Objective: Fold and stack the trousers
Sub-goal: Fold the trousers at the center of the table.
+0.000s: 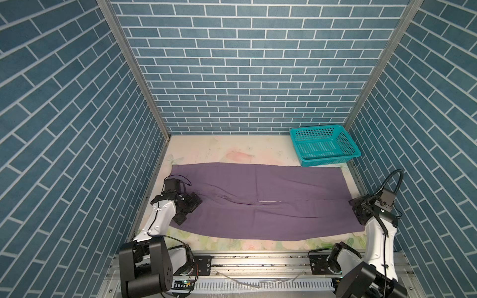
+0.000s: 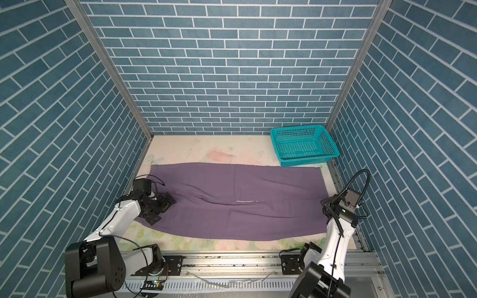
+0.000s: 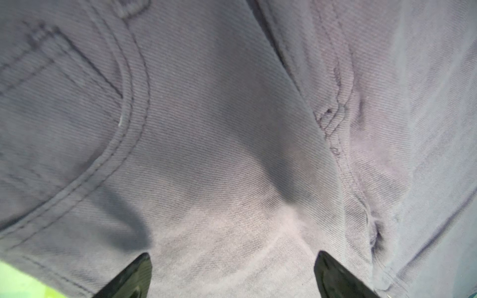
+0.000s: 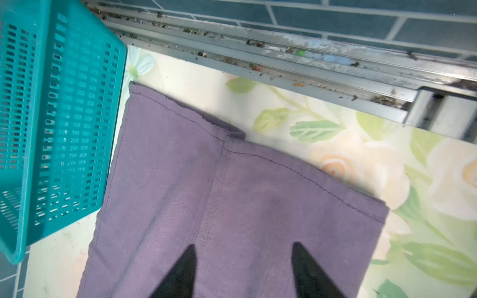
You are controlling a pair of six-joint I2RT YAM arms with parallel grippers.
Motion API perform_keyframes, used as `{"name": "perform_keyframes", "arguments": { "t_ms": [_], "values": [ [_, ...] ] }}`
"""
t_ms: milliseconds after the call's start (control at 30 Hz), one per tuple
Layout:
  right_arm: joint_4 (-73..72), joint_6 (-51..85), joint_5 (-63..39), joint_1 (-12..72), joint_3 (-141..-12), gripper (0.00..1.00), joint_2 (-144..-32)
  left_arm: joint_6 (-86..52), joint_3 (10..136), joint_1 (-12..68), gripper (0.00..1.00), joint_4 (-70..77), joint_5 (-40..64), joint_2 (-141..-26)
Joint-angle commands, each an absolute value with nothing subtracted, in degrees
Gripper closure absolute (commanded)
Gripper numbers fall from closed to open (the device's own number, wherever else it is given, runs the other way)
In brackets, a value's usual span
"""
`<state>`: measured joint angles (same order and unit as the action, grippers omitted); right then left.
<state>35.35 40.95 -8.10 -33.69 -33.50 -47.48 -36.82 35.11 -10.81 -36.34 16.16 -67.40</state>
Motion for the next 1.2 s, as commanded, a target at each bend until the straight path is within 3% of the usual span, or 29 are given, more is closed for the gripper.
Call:
{"name": "perform_keyframes", "arguments": {
  "t_ms": [0,433,467,567,633,700,767,1067,1167],
  "values": [
    [42.0,44.0,-11.6,-35.3,-29.6,1.00,-45.7,-35.1,36.7,-10.5,0.01,-36.5,16.7,-68.8],
    [50.8,44.2,-5.4,-36.4,-29.4,1.00,-43.9,-35.2,36.4,-10.5,0.03,-36.3,17.2,-68.8],
    [50.8,44.3,-5.4,-36.7,-29.6,0.96,-44.4,-35.3,36.4,-10.5,0.03,-36.3,17.1,-68.7],
    [50.0,45.1,-1.4,-38.2,-30.1,0.69,-46.7,-35.6,36.1,-10.5,0.02,-36.0,17.1,-68.6],
    [49.4,45.9,-0.3,-39.2,-30.4,0.43,-47.9,-35.8,35.8,-10.5,0.03,-35.5,17.1,-68.7],
    [48.1,46.2,-0.2,-39.8,-30.2,0.25,-48.2,-35.9,35.7,-10.5,0.02,-35.3,17.3,-69.0],
    [47.2,46.3,-0.6,-40.2,-29.9,0.16,-49.1,-35.6,35.7,-10.5,0.02,-35.2,17.4,-69.4],
    [33.8,47.0,-4.2,-40.2,-25.9,0.27,-55.6,-35.2,37.1,-10.5,0.03,-36.5,17.3,-69.7],
    [30.2,46.5,-4.7,-40.2,-26.9,0.35,-59.4,-35.6,37.5,-10.5,0.03,-37.5,16.9,-68.3]
  ]
}}
